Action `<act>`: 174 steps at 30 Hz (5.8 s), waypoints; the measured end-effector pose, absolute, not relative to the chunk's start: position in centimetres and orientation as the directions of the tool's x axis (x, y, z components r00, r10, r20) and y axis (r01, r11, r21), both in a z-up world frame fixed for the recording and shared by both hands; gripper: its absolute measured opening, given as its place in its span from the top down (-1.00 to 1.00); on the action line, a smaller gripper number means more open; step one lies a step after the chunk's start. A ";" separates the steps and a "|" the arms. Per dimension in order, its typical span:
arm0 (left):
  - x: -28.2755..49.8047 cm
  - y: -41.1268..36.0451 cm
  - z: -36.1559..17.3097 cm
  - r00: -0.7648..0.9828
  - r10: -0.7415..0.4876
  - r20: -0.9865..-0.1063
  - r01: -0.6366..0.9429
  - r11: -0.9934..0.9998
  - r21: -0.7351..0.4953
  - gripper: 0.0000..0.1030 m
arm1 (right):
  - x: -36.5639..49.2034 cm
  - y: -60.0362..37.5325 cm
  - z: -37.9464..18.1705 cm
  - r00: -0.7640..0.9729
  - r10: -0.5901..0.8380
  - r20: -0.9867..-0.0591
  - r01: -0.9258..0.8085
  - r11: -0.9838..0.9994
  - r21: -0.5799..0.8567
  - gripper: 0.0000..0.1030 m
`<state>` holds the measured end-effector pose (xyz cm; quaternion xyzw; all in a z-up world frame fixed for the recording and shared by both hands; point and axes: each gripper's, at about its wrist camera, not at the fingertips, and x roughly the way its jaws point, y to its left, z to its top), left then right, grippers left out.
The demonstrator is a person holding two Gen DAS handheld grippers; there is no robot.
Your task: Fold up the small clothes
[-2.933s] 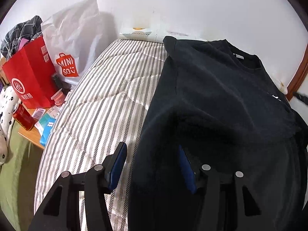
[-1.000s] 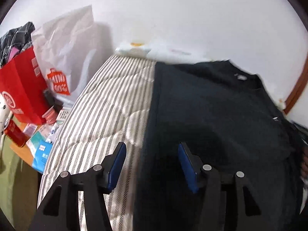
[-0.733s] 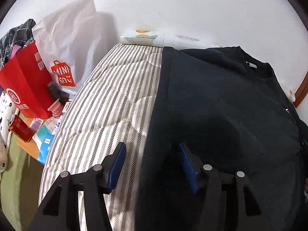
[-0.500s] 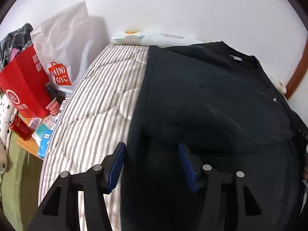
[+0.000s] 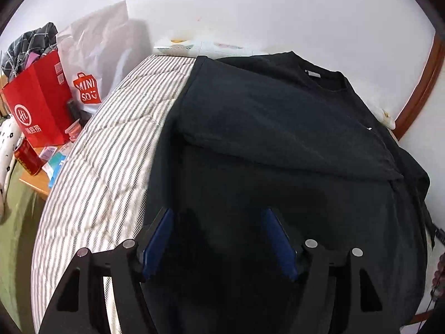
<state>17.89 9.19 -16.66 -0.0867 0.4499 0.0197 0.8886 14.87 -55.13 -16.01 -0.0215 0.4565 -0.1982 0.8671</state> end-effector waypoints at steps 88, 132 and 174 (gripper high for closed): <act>17.6 11.7 -16.0 0.629 -0.008 -0.778 -0.111 0.989 -0.100 -0.58 | 25.8 -28.4 -10.6 0.632 0.206 -0.747 -0.193 0.975 0.106 0.90; 30.1 -2.5 -19.4 0.582 -0.294 -0.758 0.145 0.955 -0.258 -0.34 | 19.1 -41.7 -13.3 0.576 0.046 -0.816 0.041 0.995 0.086 0.28; 29.1 11.3 -19.0 0.626 -0.232 -0.745 -0.034 0.946 -0.323 -0.14 | 23.3 -35.6 -12.2 0.580 0.037 -0.814 -0.005 0.999 0.042 0.27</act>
